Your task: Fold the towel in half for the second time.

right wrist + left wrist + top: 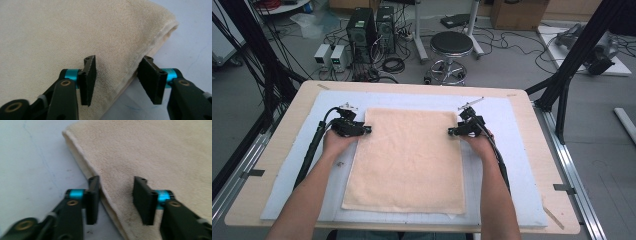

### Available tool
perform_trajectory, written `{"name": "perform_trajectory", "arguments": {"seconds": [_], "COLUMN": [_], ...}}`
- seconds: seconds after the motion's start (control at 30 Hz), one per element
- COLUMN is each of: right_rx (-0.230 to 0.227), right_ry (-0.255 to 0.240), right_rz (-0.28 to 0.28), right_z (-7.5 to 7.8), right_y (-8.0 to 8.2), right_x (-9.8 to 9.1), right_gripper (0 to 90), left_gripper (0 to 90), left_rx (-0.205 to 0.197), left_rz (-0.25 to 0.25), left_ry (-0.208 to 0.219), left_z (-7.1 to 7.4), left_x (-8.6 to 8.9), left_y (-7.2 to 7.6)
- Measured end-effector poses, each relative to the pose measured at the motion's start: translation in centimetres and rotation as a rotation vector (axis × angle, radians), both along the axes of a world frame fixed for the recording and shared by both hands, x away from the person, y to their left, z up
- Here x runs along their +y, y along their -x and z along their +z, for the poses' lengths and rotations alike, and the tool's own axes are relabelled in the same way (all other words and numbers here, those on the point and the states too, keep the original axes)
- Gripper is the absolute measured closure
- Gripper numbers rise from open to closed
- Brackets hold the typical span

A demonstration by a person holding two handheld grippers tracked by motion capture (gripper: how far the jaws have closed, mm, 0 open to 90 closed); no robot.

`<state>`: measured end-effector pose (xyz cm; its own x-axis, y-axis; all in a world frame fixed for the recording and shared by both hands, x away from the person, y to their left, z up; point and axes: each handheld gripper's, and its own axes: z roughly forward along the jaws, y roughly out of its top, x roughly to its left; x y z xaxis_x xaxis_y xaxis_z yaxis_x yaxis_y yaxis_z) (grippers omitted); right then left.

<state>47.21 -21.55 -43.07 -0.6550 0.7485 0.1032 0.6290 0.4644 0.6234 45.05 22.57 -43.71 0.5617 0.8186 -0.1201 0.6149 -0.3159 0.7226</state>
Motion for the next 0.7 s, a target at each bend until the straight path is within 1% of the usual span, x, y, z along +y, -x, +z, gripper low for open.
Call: {"name": "perform_trajectory", "arguments": {"seconds": [0.07,0.1,0.13,0.2,0.23,0.3,0.37,0.47,0.53,0.57,0.7], "right_rx": [0.006,0.019,0.025,0.041,0.043,0.045,0.049,0.035,0.039,0.039,-0.004], "right_ry": [-0.016,-0.026,-0.035,-0.058,-0.059,-0.067,-0.074,-0.069,-0.078,-0.084,-0.127], "right_rz": [0.019,0.026,0.035,0.046,0.049,0.055,0.053,0.066,0.066,0.067,0.091], "right_z": [0.0,0.1,0.0,0.0,0.1,0.2,0.3,0.4,0.5,0.6,1.9], "right_y": [0.0,0.0,0.0,-0.1,-0.1,-0.1,0.0,0.0,0.0,0.1,0.5], "right_x": [0.0,0.0,0.1,0.1,0.1,0.0,-0.2,-0.1,-0.2,-0.2,-0.7], "right_gripper": [62.2,67.7,73.3,77.9,78.9,79.8,80.1,80.6,80.6,80.6,80.7], "left_gripper": [70.9,74.8,78.0,79.8,80.4,81.0,81.0,81.0,81.5,81.7,82.0], "left_rx": [0.016,0.024,0.028,0.041,0.046,0.043,0.048,0.049,0.04,0.027,-0.003], "left_rz": [-0.02,-0.024,-0.025,-0.015,-0.012,-0.006,-0.003,-0.002,-0.007,-0.012,-0.018], "left_ry": [0.029,0.039,0.043,0.063,0.07,0.074,0.08,0.08,0.086,0.091,0.13], "left_z": [-0.1,-0.1,-0.1,-0.1,-0.1,0.0,0.0,0.1,0.3,0.5,1.7], "left_x": [0.0,-0.1,-0.1,0.0,0.1,0.2,0.3,0.3,0.4,0.5,1.0], "left_y": [0.0,0.0,0.0,-0.1,-0.1,-0.1,-0.1,-0.1,0.0,0.1,0.4]}}
